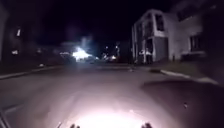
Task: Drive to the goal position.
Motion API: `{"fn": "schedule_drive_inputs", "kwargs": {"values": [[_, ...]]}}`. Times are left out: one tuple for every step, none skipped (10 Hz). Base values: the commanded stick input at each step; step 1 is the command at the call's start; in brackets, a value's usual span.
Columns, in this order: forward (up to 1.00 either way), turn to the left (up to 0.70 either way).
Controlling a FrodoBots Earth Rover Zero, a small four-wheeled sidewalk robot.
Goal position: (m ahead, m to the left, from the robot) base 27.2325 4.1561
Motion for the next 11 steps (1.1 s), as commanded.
{"fn": "schedule_drive_inputs", "kwargs": {"values": [[0.70,0.00],[0.70,0.00],[0.70,0.00],[0.70,0.00],[0.70,0.00],[0.70,0.00],[0.70,0.00],[0.70,0.00],[0.70,0.00],[0.70,0.00],[0.70,0.00]]}}
